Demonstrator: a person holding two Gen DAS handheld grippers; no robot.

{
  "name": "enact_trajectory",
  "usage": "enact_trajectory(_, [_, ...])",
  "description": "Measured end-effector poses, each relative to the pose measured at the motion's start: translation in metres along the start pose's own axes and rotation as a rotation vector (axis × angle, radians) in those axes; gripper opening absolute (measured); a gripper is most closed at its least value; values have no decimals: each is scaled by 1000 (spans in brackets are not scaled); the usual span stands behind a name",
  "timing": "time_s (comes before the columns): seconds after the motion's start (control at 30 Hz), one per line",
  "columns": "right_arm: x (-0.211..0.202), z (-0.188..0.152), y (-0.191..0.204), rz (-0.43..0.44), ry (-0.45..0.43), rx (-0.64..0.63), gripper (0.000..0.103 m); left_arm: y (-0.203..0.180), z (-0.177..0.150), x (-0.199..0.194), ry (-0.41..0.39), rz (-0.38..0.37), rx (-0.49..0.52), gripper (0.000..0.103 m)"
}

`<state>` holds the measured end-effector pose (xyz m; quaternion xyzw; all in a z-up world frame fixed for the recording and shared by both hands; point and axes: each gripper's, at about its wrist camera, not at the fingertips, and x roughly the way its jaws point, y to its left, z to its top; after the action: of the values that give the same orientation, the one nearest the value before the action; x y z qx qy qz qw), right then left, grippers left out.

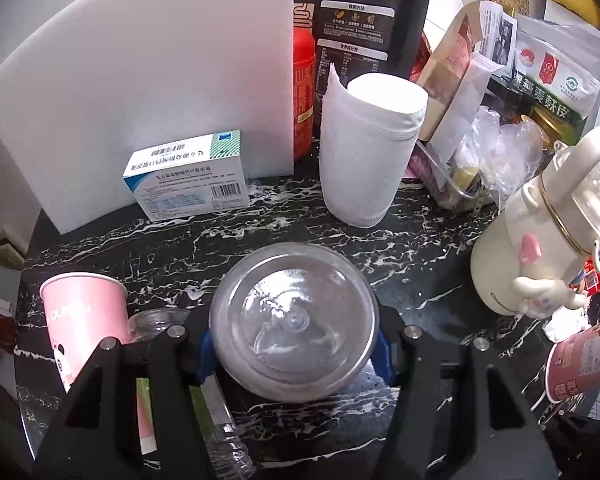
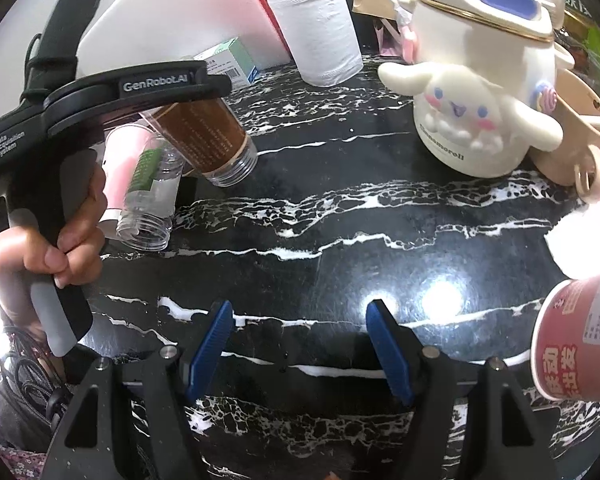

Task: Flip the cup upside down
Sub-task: 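Lower the upright jar onto the table beside the green-labelled bottle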

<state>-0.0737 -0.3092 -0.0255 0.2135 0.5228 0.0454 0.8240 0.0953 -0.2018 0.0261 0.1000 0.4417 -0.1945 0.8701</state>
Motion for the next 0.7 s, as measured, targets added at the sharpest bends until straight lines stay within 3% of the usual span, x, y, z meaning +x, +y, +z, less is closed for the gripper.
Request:
enact_trajectory(0.2, [-2, -3, 0, -9, -9, -7, 70, 2, -1, -2, 11, -16, -15, 59])
enact_trajectory(0.27, [-3, -3, 0, -12, -13, -10, 70, 3, -1, -1, 27, -4, -16, 63])
enact_trajectory(0.4, [-6, -4, 4, -18, -34, -21, 70, 4, 0, -3, 37, 34, -13, 81])
enact_trajectory(0.7, [-20, -2, 14, -30, -77, -51, 70, 10, 6, -26, -8, 57, -13, 85])
